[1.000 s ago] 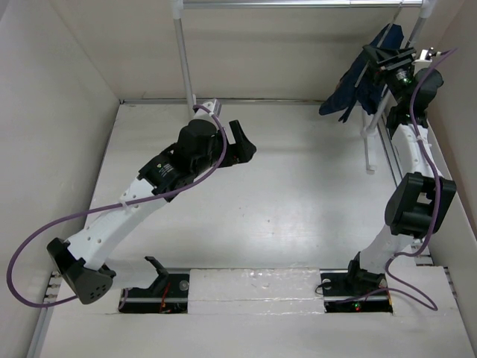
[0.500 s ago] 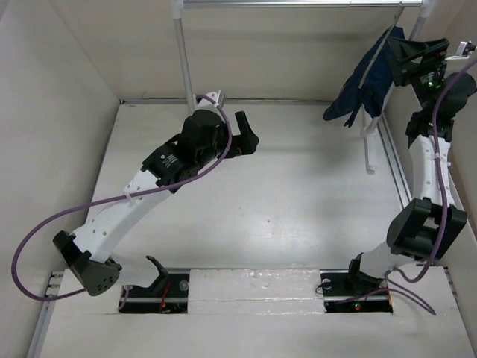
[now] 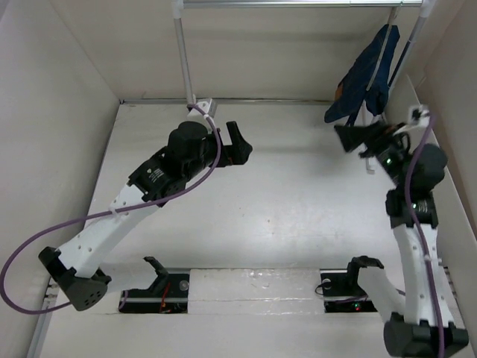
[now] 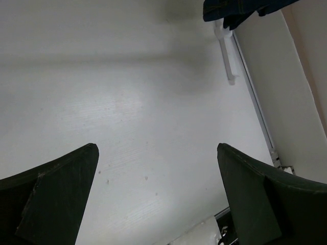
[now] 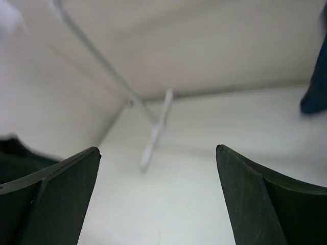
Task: Place the trousers on the hanger
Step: Reset both arms
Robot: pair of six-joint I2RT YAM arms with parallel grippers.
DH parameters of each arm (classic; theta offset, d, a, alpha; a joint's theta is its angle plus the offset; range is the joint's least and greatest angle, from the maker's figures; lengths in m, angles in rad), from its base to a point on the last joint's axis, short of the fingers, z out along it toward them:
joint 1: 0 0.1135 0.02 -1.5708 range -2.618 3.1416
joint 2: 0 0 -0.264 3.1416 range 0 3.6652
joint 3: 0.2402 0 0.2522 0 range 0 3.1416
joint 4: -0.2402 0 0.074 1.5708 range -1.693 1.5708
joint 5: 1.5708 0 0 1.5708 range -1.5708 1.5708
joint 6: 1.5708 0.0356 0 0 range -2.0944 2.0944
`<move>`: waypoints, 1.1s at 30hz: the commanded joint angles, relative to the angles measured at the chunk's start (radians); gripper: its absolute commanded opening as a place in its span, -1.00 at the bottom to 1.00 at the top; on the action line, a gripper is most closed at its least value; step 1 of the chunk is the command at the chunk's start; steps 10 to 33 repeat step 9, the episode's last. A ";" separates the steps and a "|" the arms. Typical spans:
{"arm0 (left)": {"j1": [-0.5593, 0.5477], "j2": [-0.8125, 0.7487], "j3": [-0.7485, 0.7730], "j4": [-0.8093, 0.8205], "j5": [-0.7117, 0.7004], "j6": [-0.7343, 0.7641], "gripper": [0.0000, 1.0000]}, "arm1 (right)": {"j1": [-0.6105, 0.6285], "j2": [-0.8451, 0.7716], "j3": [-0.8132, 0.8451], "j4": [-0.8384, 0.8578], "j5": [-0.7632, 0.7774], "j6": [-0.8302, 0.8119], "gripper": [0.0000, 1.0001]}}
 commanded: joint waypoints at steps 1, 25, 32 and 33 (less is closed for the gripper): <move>-0.001 -0.081 -0.081 0.024 0.015 -0.014 0.98 | 0.115 -0.152 -0.178 -0.271 0.117 -0.238 1.00; -0.001 -0.167 -0.305 0.128 0.079 -0.077 0.98 | 0.185 -0.471 -0.384 -0.638 0.286 -0.336 1.00; -0.001 -0.167 -0.305 0.128 0.079 -0.077 0.98 | 0.185 -0.471 -0.384 -0.638 0.286 -0.336 1.00; -0.001 -0.167 -0.305 0.128 0.079 -0.077 0.98 | 0.185 -0.471 -0.384 -0.638 0.286 -0.336 1.00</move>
